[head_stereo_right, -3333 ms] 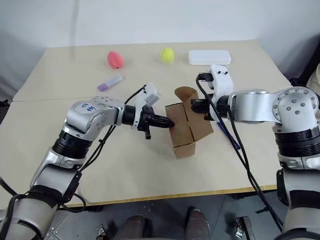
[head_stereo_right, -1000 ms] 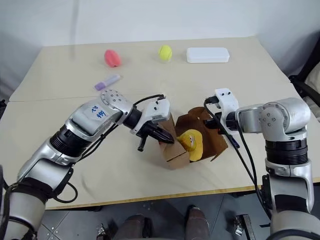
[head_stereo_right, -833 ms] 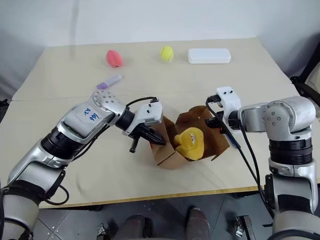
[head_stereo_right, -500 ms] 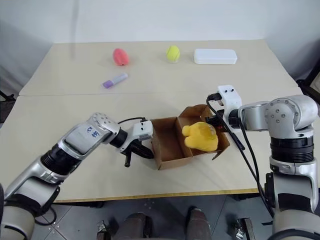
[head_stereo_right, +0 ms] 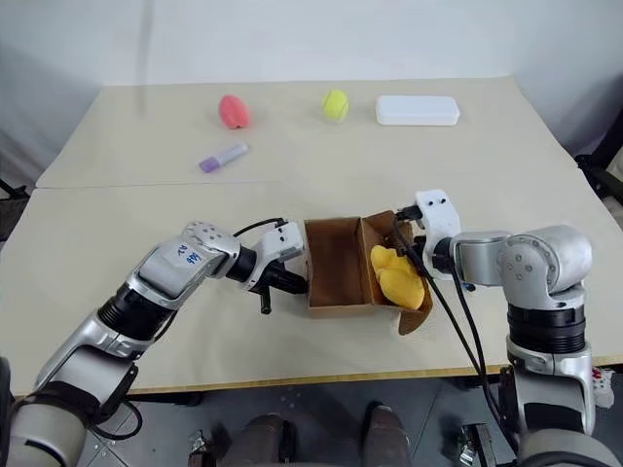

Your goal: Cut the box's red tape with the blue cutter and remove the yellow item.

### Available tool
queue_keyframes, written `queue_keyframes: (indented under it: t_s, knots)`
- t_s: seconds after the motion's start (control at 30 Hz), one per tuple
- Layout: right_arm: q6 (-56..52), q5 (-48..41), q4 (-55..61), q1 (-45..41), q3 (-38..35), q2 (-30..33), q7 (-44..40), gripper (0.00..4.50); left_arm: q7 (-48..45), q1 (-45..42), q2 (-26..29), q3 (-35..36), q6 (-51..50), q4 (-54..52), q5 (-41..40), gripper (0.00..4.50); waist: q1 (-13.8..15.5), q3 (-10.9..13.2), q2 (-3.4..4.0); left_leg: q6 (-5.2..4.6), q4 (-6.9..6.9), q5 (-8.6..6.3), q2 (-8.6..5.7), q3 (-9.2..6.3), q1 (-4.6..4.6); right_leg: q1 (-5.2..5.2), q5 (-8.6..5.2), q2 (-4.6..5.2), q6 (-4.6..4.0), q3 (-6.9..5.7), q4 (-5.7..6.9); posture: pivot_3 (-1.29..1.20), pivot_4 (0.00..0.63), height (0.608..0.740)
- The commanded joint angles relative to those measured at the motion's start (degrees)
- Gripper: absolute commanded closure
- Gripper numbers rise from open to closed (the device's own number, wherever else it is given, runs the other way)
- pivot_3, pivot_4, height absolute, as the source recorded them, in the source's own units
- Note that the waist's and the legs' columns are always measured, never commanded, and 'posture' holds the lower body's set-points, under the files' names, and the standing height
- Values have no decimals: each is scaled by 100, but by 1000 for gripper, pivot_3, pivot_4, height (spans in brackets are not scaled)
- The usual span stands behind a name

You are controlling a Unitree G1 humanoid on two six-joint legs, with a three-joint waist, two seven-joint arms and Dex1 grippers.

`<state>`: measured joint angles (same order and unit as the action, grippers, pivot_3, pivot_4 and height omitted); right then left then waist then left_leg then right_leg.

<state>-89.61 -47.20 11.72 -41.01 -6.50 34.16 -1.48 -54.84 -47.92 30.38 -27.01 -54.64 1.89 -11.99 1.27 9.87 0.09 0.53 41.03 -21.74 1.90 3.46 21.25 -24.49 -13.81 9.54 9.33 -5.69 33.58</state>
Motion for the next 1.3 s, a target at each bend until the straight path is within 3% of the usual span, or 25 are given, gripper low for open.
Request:
queue_keyframes:
  t_s: [0.03,0.17,0.43,0.67,0.9,1.1,1.3]
  knots:
    - [191,109,281,-105,-84,42,-342,1523,167,25,-5,244,-48,77,44,3409,0,0,0,0,0,0,0,0,0,0,0,0,0,0,0,0,150,740]
    - [275,373,159,-170,-100,37,-523,120,57,-48,184,272,50,249,148,2231,-9,0,0,0,0,0,0,0,-1,0,0,0,0,0,1,0,150,740]
    - [590,1032,-225,-159,212,-38,-711,0,-377,-282,868,-27,560,872,540,85,-114,-1,2,1,-5,1,0,2,-7,-3,0,0,-1,1,8,0,150,740]
    - [1619,1798,-294,-97,790,356,-1159,0,-491,-872,1213,94,1480,2395,1087,13,-187,-1,2,1,-9,1,0,7,-8,-9,0,0,-1,3,10,0,150,740]
    - [2246,1931,-249,-61,237,452,-1496,0,-204,-1711,1217,390,2693,4017,1583,13,-217,2,-3,1,-18,1,0,11,-1,-17,0,0,0,-1,6,0,150,740]
    - [2409,1815,-1,191,-397,788,-1903,0,-549,-2976,243,893,3332,4666,1284,13,7,14,-23,-5,-13,-3,0,9,16,-17,4,0,7,-11,-11,0,150,740]
    - [2268,1117,536,928,-1948,1408,-2679,0,-1924,-3459,-1115,919,3572,4476,852,13,42,14,-23,-25,-22,-19,-6,15,20,-16,8,7,14,-35,-24,0,150,740]
